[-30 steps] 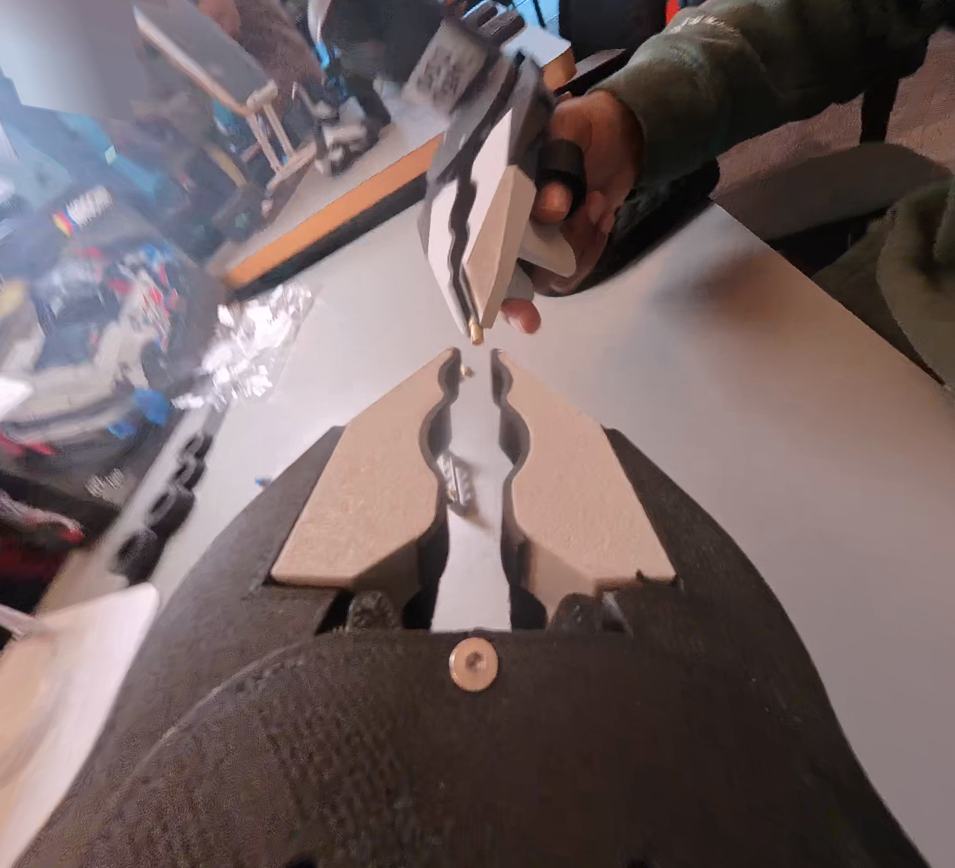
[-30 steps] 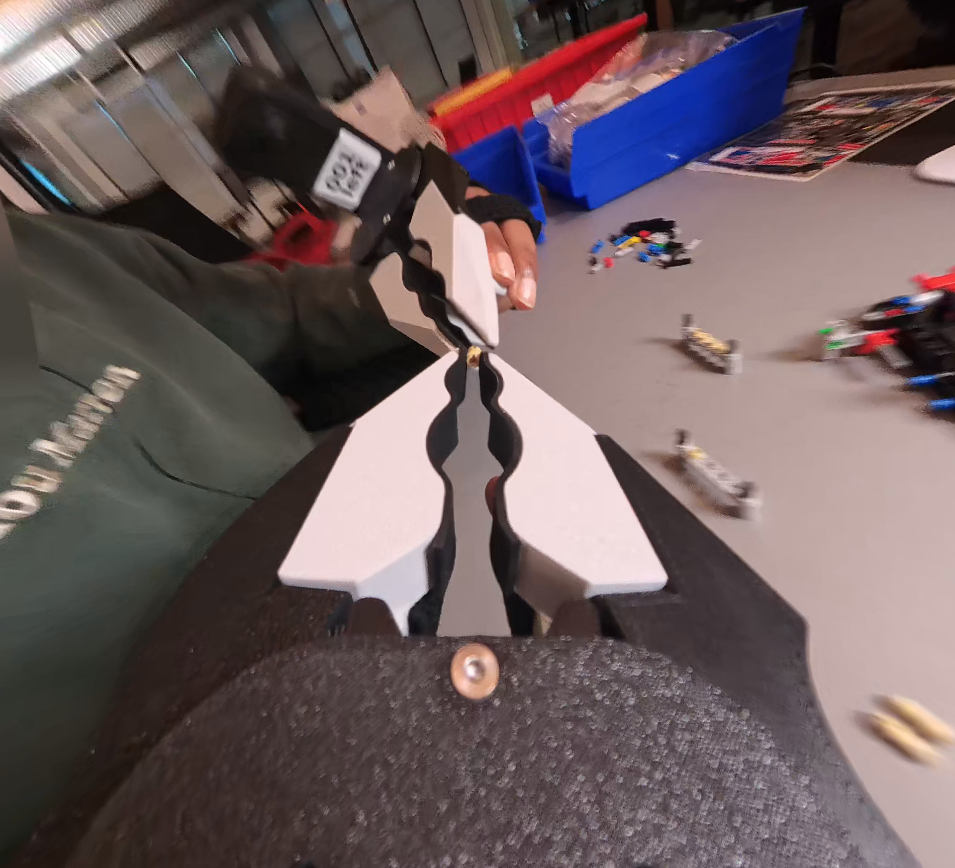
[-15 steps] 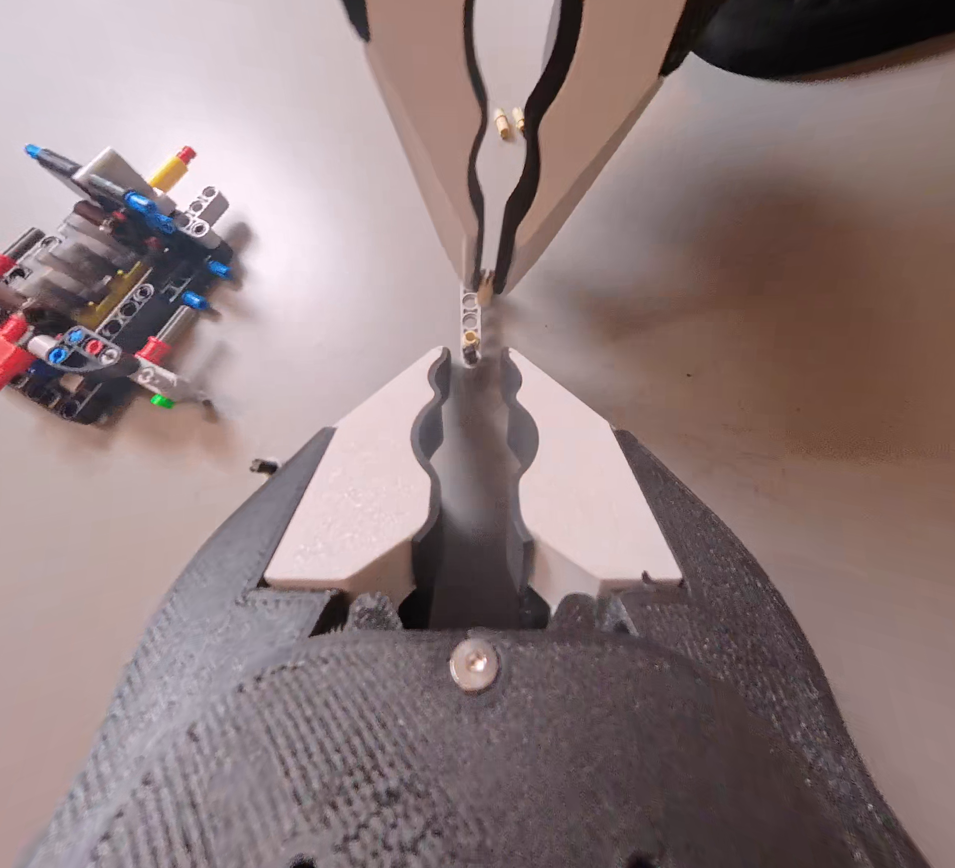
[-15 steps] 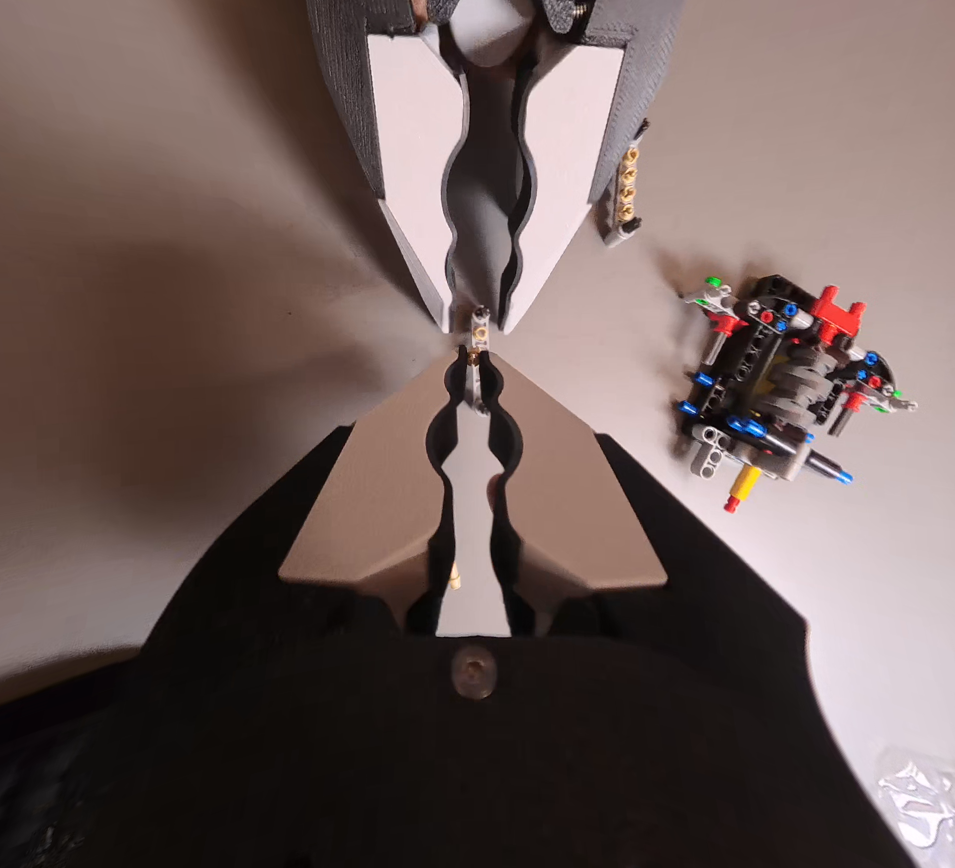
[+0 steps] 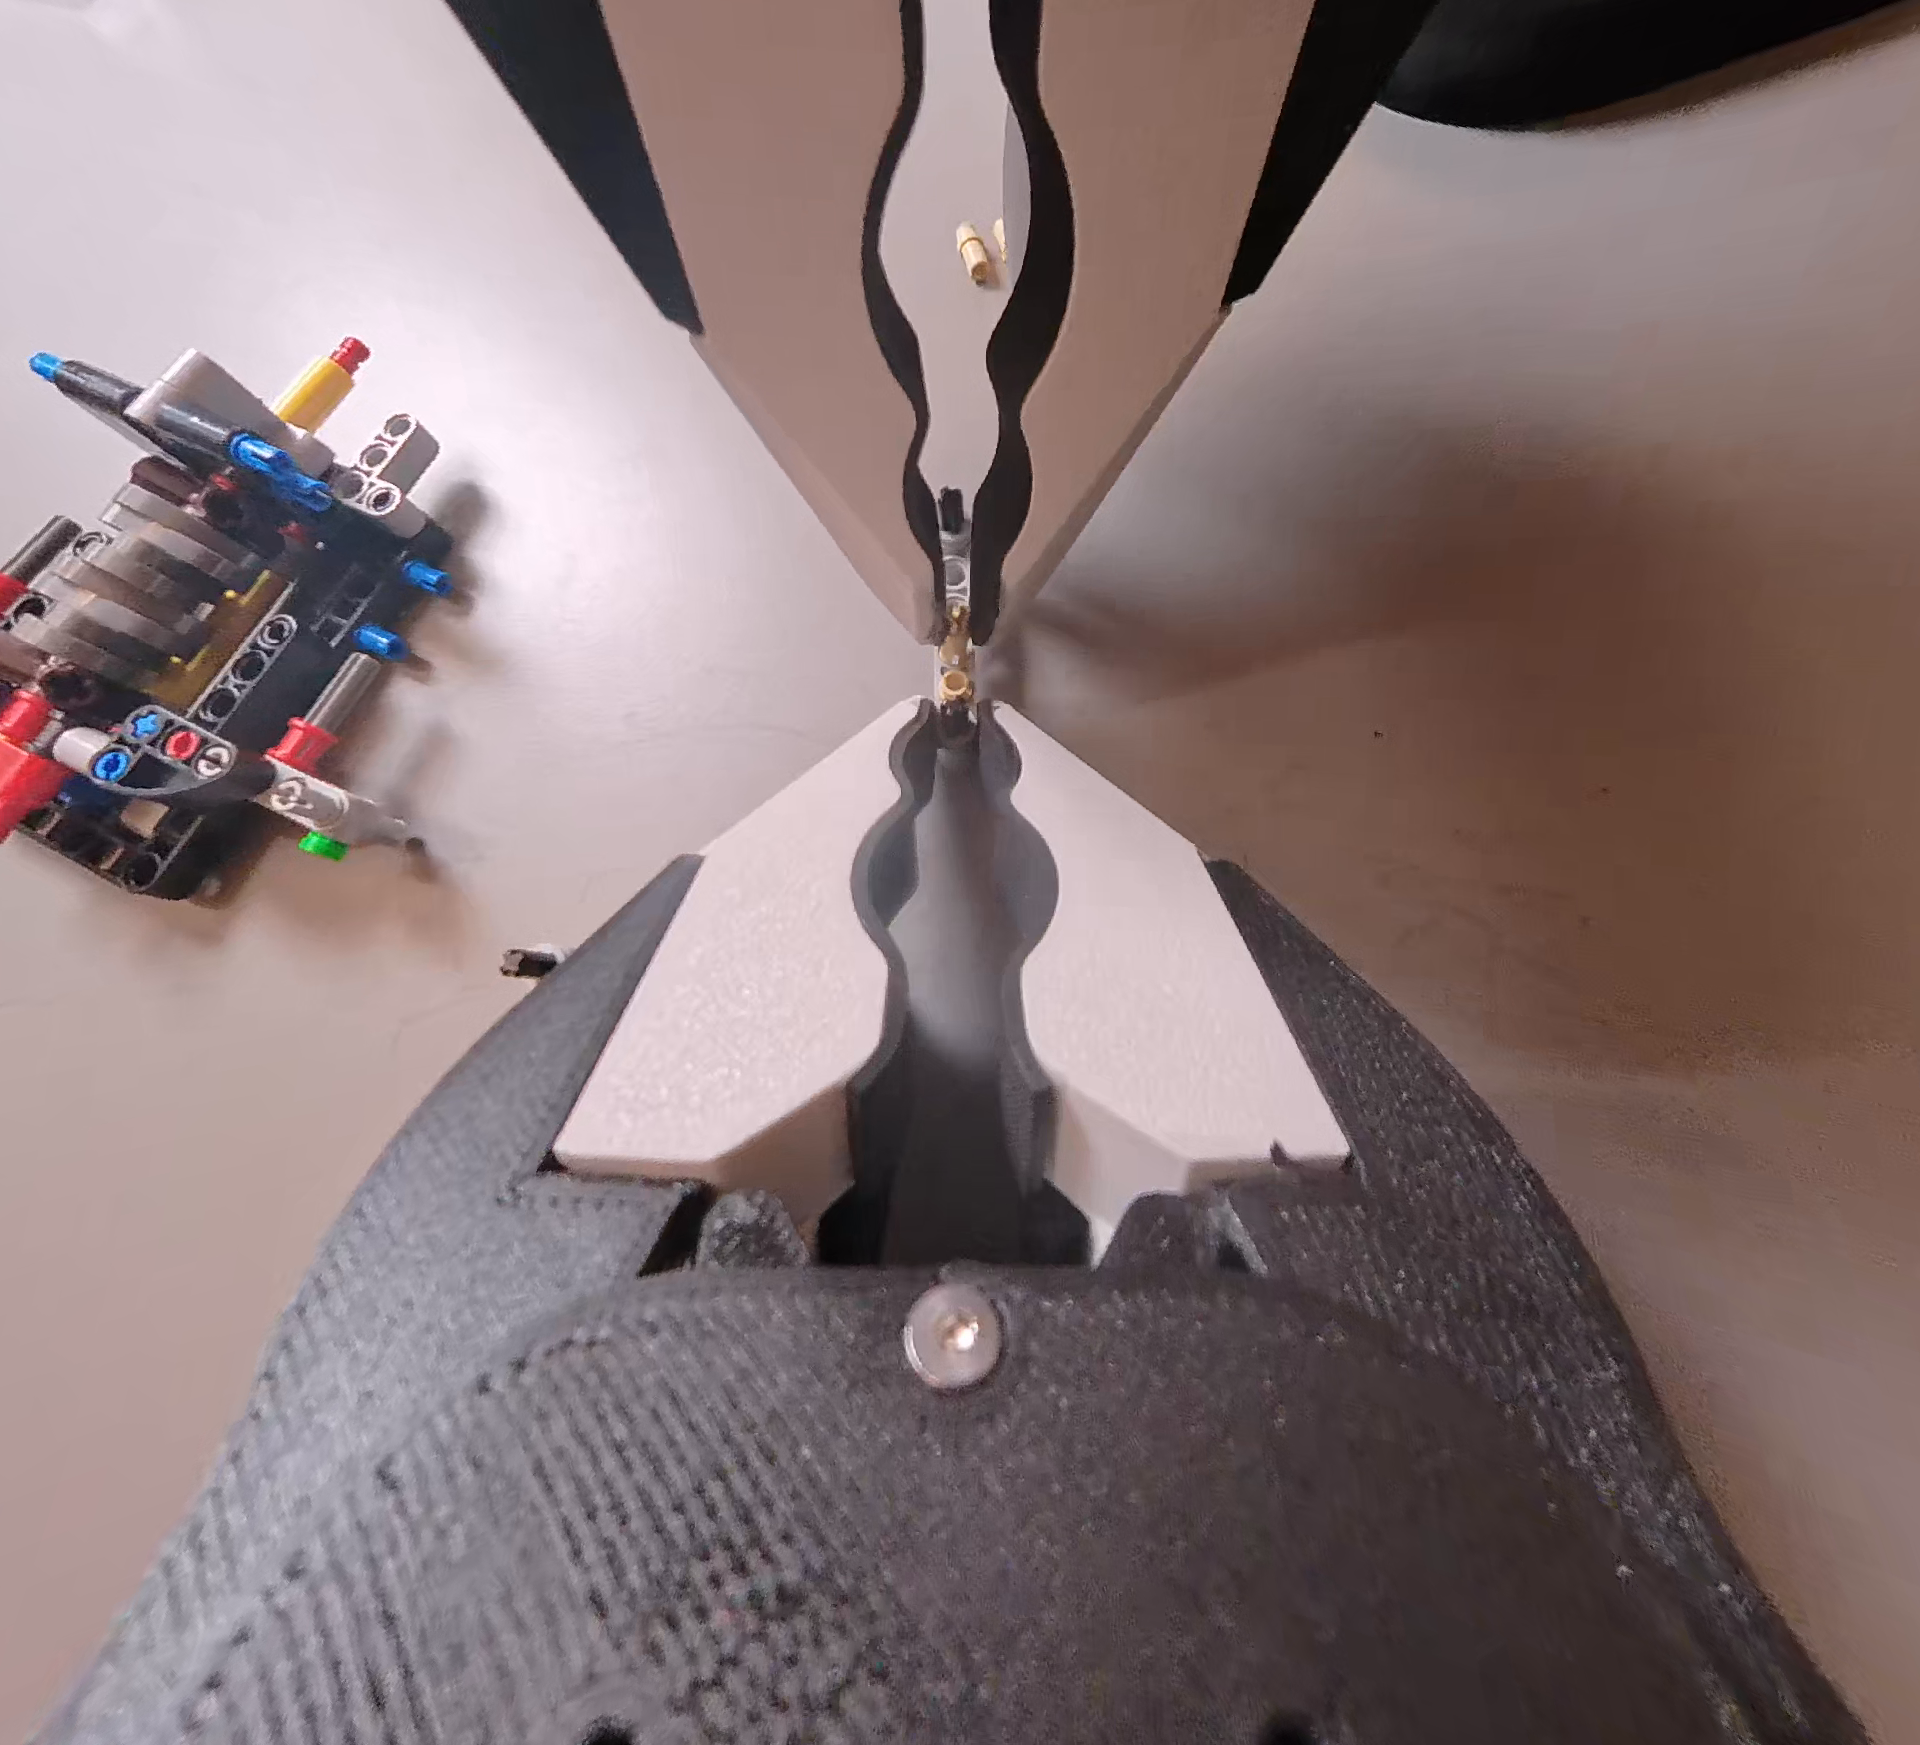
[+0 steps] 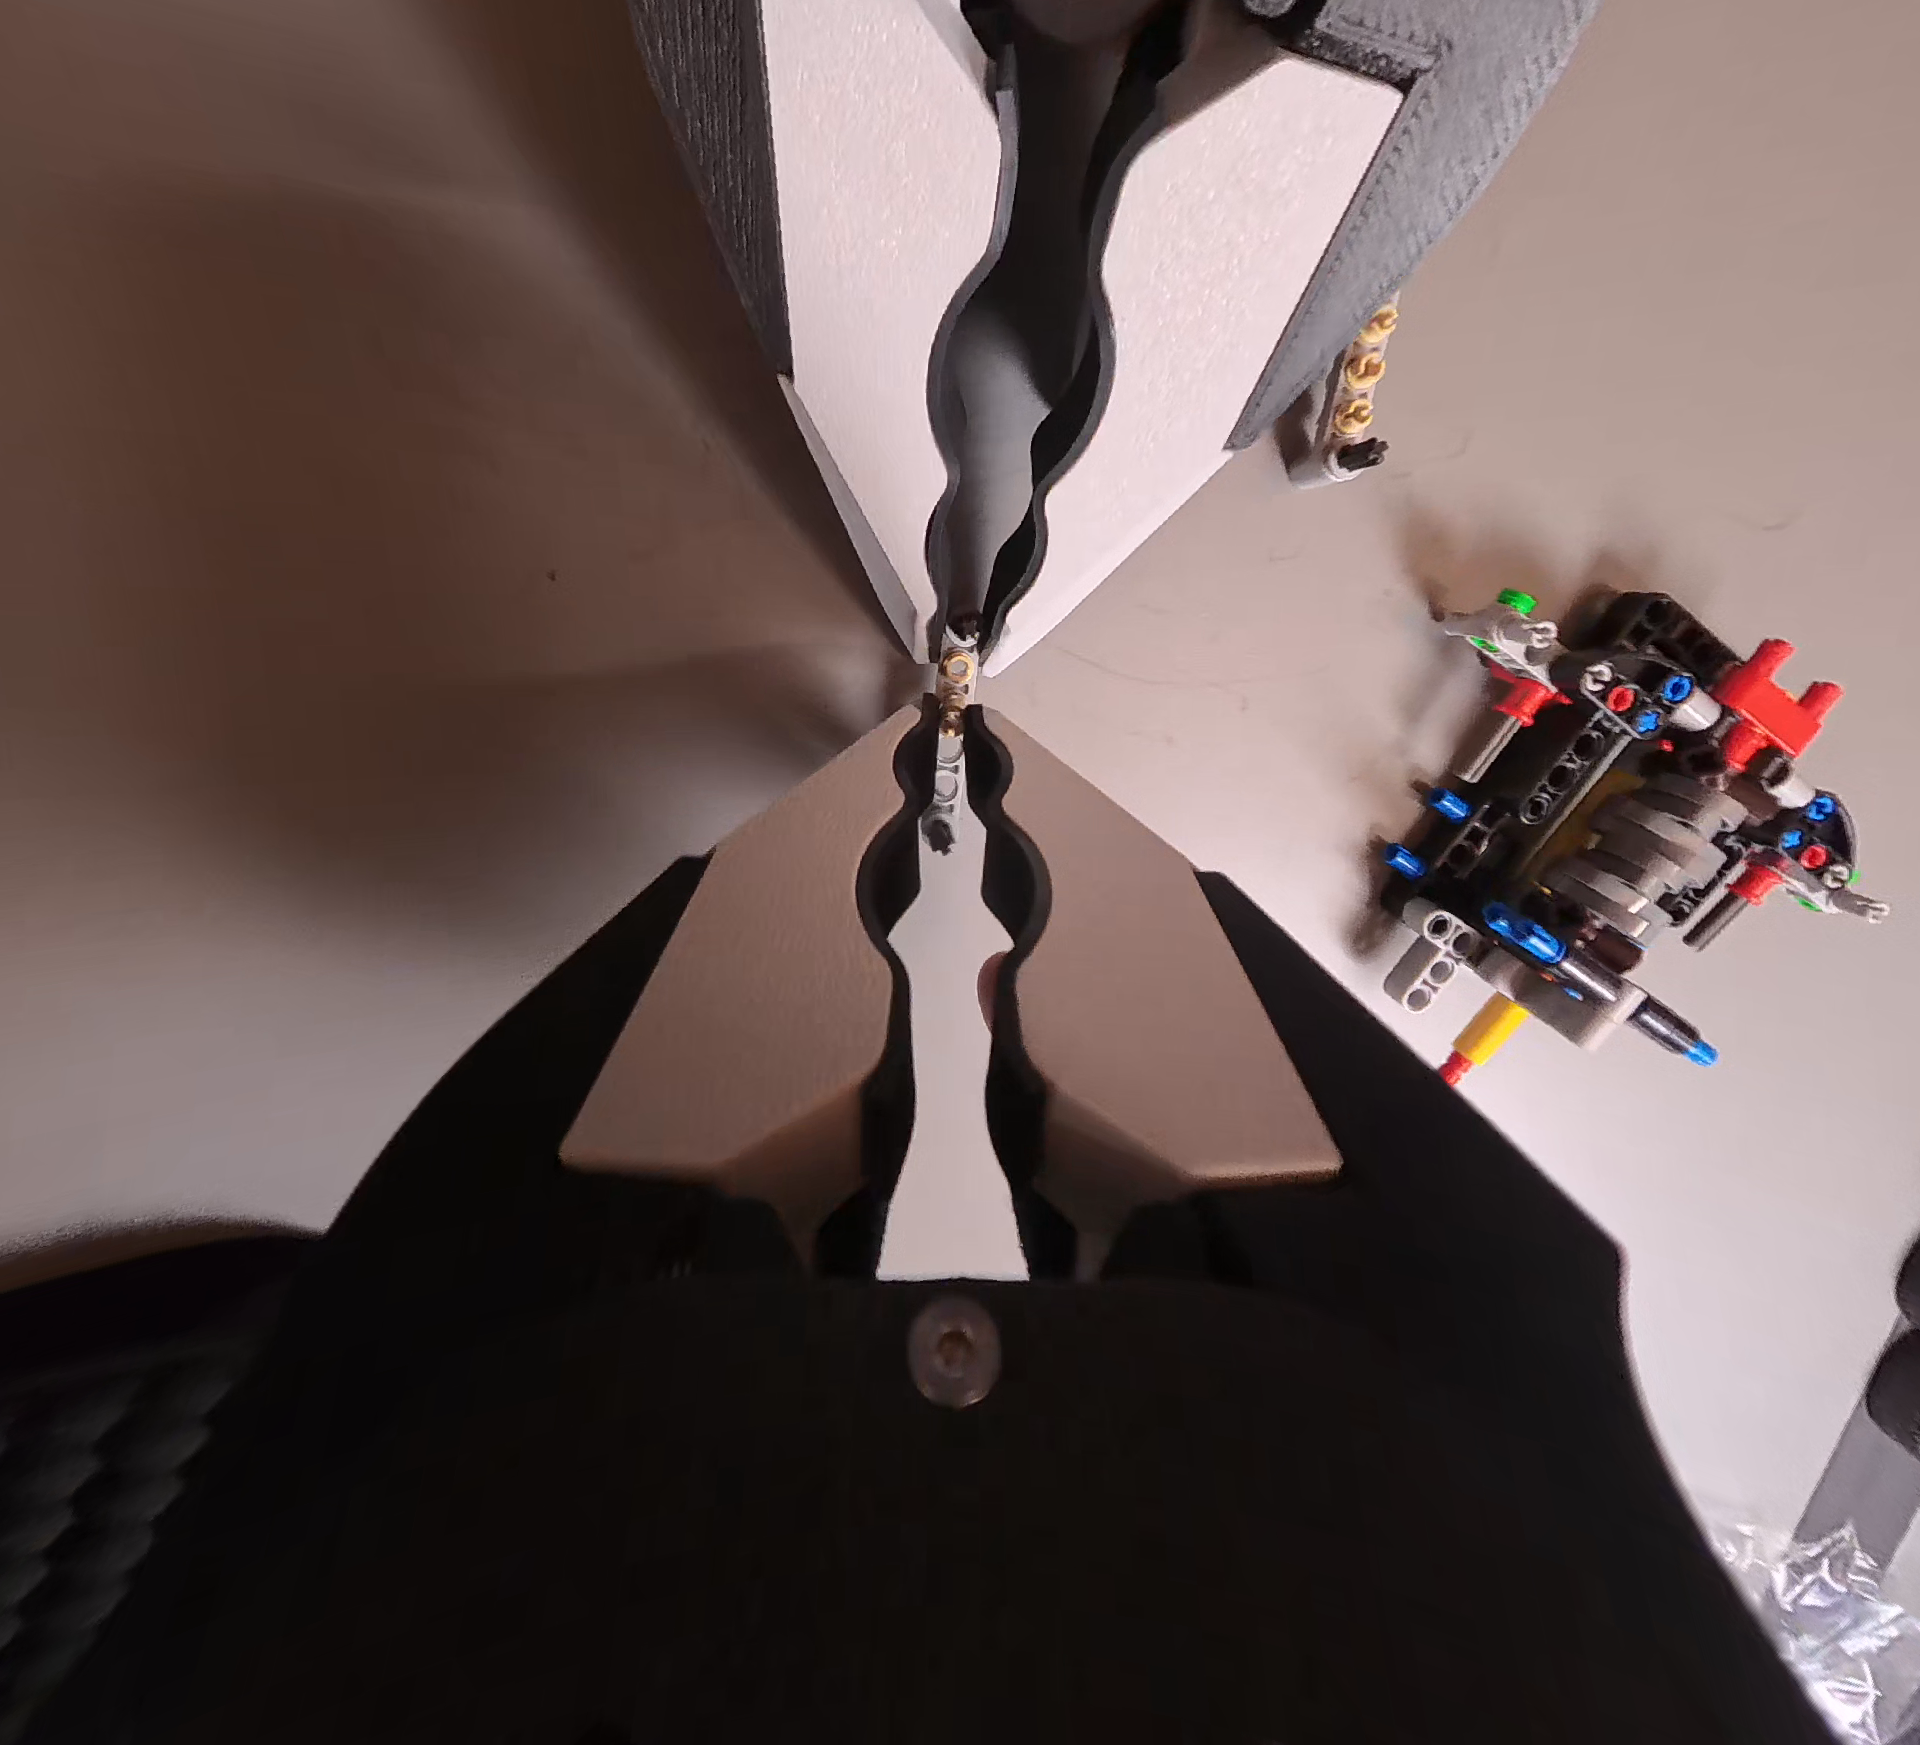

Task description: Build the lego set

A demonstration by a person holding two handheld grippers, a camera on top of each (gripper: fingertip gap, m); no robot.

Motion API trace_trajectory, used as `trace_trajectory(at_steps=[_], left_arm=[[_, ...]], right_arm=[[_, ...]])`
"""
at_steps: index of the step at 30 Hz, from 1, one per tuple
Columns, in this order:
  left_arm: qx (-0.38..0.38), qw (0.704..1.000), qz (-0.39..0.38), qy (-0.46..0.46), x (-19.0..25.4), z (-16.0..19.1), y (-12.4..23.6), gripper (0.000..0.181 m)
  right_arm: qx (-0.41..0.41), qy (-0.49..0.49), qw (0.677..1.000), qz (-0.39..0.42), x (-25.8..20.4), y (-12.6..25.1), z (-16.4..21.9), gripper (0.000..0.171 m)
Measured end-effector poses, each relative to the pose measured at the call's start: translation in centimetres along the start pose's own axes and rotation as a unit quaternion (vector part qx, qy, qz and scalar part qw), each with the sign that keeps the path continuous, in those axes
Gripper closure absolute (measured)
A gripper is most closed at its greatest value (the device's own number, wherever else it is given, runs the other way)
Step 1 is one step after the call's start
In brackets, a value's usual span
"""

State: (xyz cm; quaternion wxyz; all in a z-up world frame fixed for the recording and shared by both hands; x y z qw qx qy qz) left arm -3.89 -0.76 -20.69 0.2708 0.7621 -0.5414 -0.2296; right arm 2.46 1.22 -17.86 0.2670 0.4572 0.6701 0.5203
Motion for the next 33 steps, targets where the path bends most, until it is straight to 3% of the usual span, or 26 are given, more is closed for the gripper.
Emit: trace_trajectory(at_steps=[18, 33], left_arm=[[0.007, 0.996, 0.087, 0.001, -0.8, 0.2, 0.1, 0.175], [0.006, 0.994, 0.111, 0.013, -1.0, 0.1, 0.1, 0.175]], right_arm=[[-0.035, 0.038, 0.997, -0.051, 0.5, -0.4, -0.7, 0.169], [-0.063, 0.058, 0.995, -0.059, 0.6, -0.6, -1.1, 0.169]])
Point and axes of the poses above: each gripper's, where its closed fingertips meet, y back along the fingers, z out of its underside, x = y × z across the jaws, the point moved 6 cm from there along y, back along the fingers, and after that the axes turned 1 degree about -x, right-handed, at the moved point
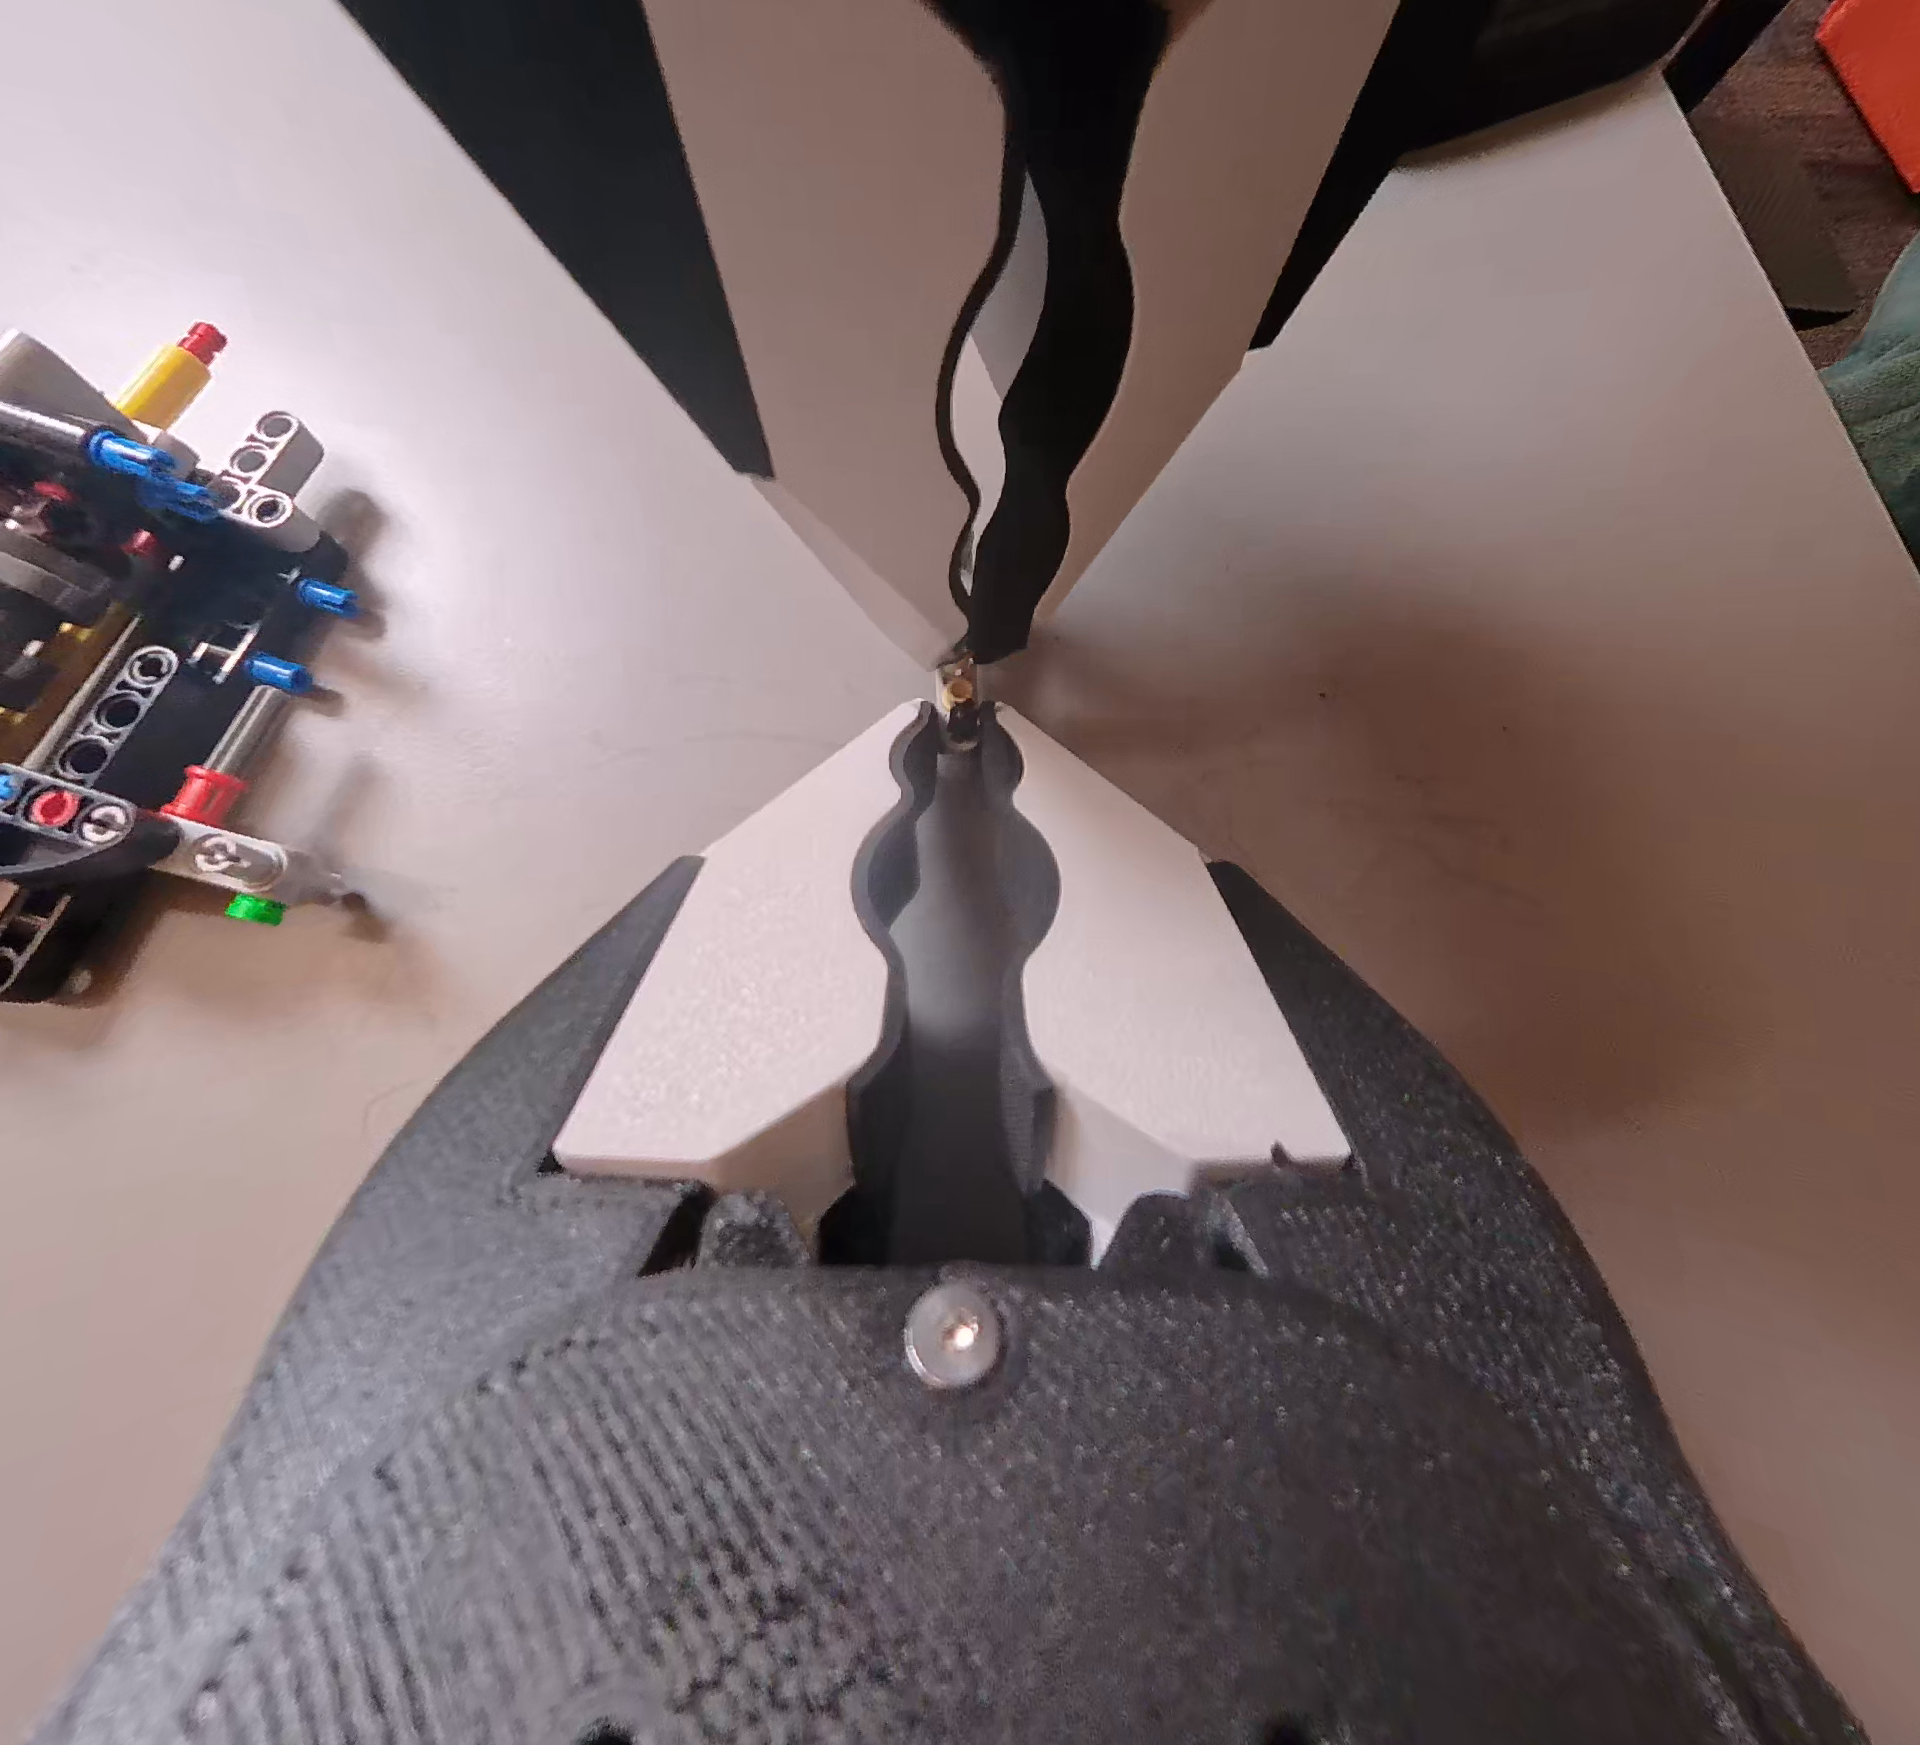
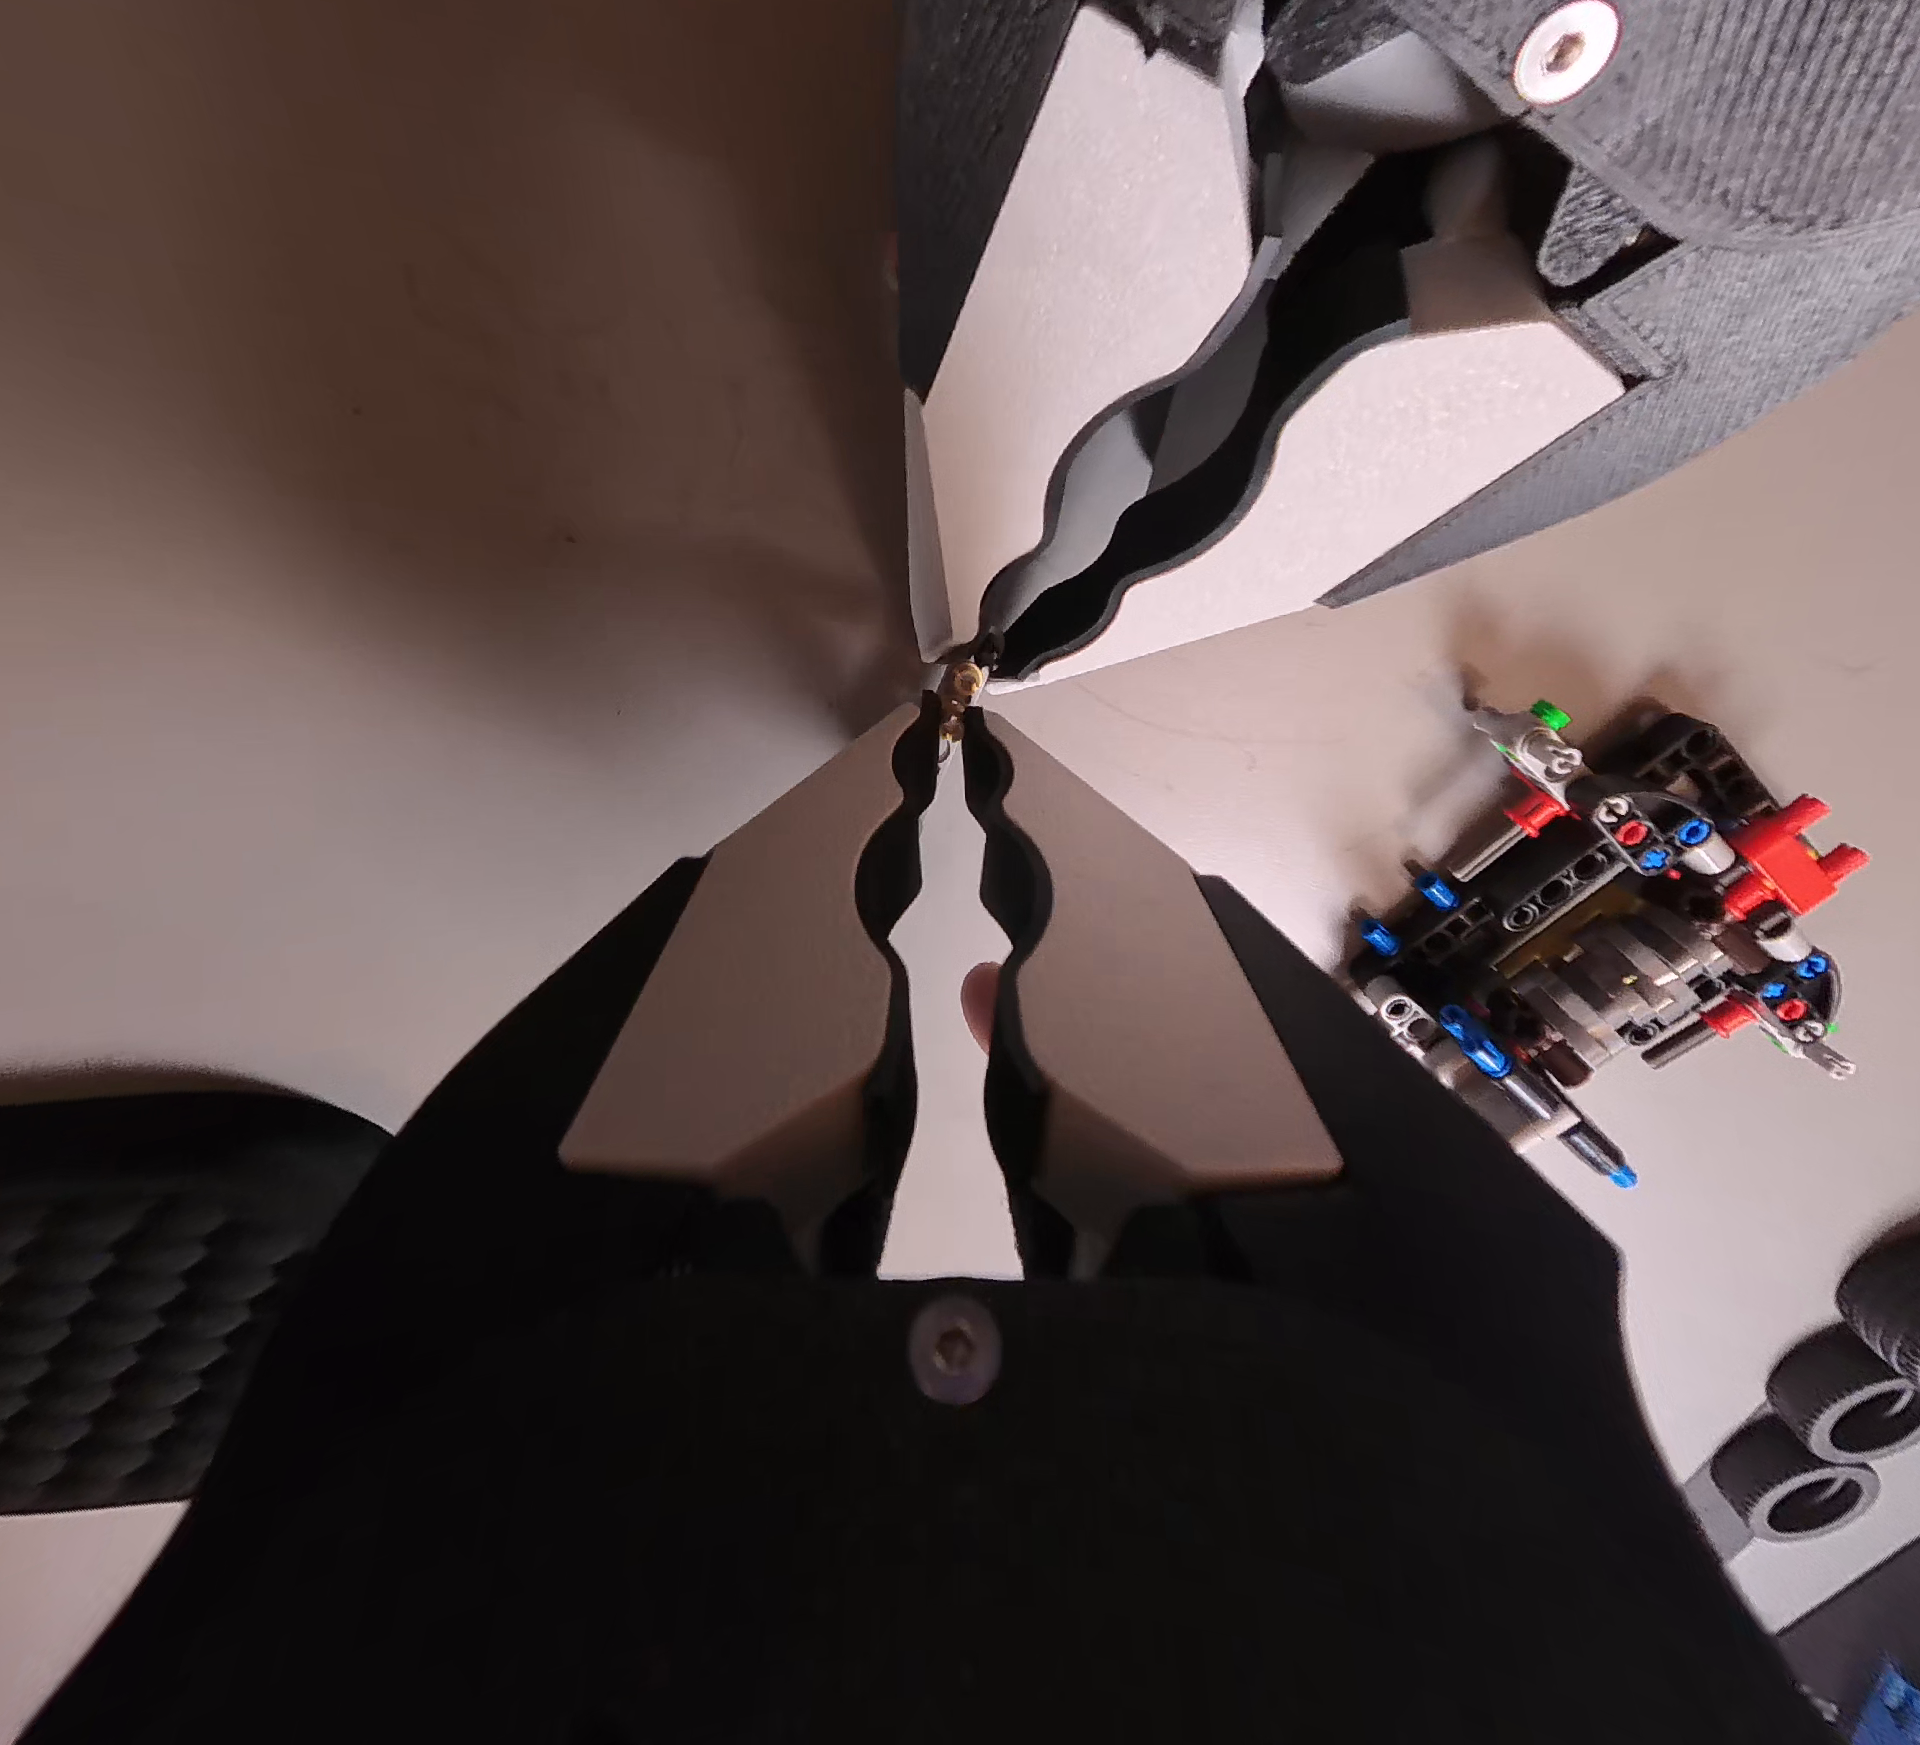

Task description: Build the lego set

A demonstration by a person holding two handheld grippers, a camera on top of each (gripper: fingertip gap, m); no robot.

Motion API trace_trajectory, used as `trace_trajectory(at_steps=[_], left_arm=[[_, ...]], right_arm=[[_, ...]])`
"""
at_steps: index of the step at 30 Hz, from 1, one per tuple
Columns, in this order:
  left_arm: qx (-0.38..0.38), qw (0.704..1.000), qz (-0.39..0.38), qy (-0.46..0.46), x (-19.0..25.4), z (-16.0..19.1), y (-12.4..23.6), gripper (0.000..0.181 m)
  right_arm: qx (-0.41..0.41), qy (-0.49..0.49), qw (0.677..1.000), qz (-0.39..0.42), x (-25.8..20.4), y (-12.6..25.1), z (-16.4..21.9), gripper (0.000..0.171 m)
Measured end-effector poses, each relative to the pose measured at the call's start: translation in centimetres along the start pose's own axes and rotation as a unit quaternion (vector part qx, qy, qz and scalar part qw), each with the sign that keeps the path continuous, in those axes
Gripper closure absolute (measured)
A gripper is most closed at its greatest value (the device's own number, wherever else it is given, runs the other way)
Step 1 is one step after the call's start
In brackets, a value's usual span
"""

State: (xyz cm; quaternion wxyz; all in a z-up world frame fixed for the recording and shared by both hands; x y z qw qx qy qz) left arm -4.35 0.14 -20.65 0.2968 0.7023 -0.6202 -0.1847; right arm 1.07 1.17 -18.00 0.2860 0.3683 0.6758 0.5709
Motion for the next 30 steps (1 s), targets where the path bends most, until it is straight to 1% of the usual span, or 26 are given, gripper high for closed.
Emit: trace_trajectory(at_steps=[7, 12, 19, 27, 30], left_arm=[[0.014, 1.000, 0.000, 0.002, -0.01, -0.06, 0.32, 0.175], [0.010, 1.000, 0.006, 0.005, -0.07, 0.51, 0.86, 0.174], [0.009, 1.000, 0.004, 0.007, -0.07, 0.54, 0.87, 0.175], [0.009, 1.000, 0.016, 0.018, -0.21, 0.56, 0.89, 0.175], [0.009, 1.000, 0.016, 0.018, -0.22, 0.55, 0.89, 0.175]], right_arm=[[-0.001, -0.002, 1.000, -0.005, 0.18, -0.13, -0.34, 0.168], [-0.026, 0.009, 1.000, -0.013, 0.25, -0.18, -0.61, 0.168], [-0.037, 0.014, 0.999, -0.018, 0.30, -0.29, -0.83, 0.169], [-0.045, 0.023, 0.999, 0.008, 0.02, -0.39, -1.00, 0.169], [-0.043, 0.006, 0.999, 0.012, 0.02, -0.41, -1.02, 0.169]])
Point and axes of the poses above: each gripper's, where its closed fingertips meet, y back along the fingers, z out of its underside, x = y × z across the jaws, the point moved 6 cm from there along y, back along the fingers, and after that the axes turned 1 degree about -x, right-handed, at the moved point
